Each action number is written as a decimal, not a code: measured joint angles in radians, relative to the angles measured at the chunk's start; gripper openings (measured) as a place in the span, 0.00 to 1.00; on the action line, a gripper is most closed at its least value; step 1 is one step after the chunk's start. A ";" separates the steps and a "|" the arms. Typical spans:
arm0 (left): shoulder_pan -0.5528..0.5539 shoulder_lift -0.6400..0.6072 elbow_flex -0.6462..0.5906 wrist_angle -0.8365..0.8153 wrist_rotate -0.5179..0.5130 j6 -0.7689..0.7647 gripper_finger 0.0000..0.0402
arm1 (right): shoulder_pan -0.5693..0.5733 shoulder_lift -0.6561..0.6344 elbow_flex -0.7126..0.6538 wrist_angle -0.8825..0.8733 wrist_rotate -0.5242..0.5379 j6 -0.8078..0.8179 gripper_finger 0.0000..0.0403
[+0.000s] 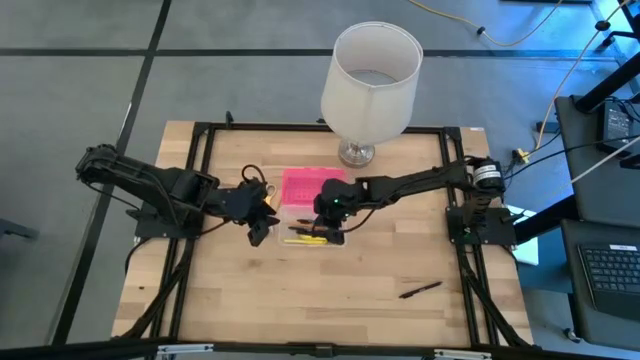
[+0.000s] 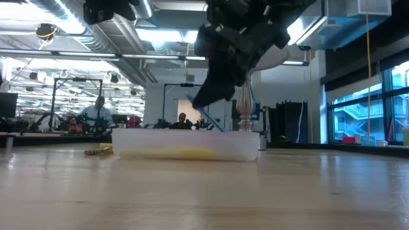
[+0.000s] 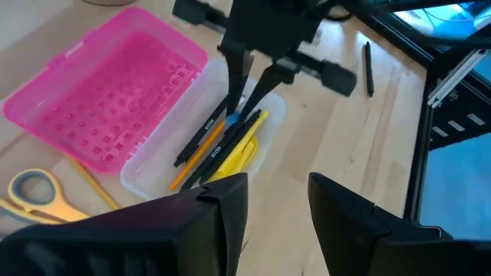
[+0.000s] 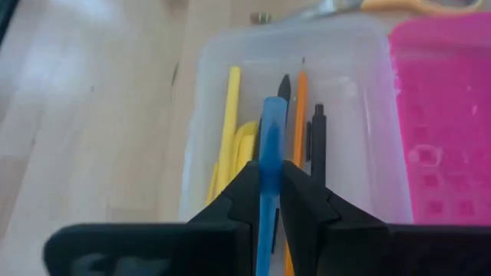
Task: Pick & place school supplies into a supply box
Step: Put the blue pen into the supply box, then put the black pen into the supply box
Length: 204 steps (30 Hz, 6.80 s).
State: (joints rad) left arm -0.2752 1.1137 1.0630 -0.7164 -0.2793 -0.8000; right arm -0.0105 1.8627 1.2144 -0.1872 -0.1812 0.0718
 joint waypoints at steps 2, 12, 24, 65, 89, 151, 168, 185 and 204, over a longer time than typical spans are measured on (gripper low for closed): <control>0.000 0.000 0.000 0.000 -0.010 0.001 0.32 | 0.000 0.016 0.000 -0.004 0.001 -0.003 0.11; 0.000 0.000 0.000 0.000 -0.018 0.002 0.32 | 0.000 0.078 0.000 0.033 0.003 -0.029 0.11; 0.000 0.001 0.000 -0.001 -0.019 0.002 0.32 | 0.000 0.103 0.000 0.044 0.006 -0.032 0.11; 0.002 0.002 0.000 0.002 -0.038 0.088 0.32 | 0.110 -0.131 0.194 -0.739 -0.002 0.001 0.29; 0.003 0.002 -0.001 0.011 -0.280 0.220 0.32 | 0.730 -0.426 -0.304 -0.472 0.073 0.654 0.30; 0.002 0.002 0.000 0.010 -0.300 0.212 0.32 | 0.827 -0.146 -0.316 -0.456 0.193 0.724 0.50; 0.002 0.002 0.000 0.010 -0.298 0.209 0.32 | 0.827 -0.145 -0.318 -0.465 0.236 0.730 0.29; 0.002 0.002 0.000 0.010 -0.300 0.211 0.32 | 0.825 -0.144 -0.318 -0.472 0.261 0.735 0.10; 0.002 0.003 0.000 0.010 -0.300 0.212 0.32 | 0.822 -0.139 -0.165 -0.642 0.324 0.661 0.10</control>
State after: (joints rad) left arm -0.2729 1.1164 1.0630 -0.7059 -0.5791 -0.5884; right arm 0.8114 1.7241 1.0496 -0.8288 0.1426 0.7331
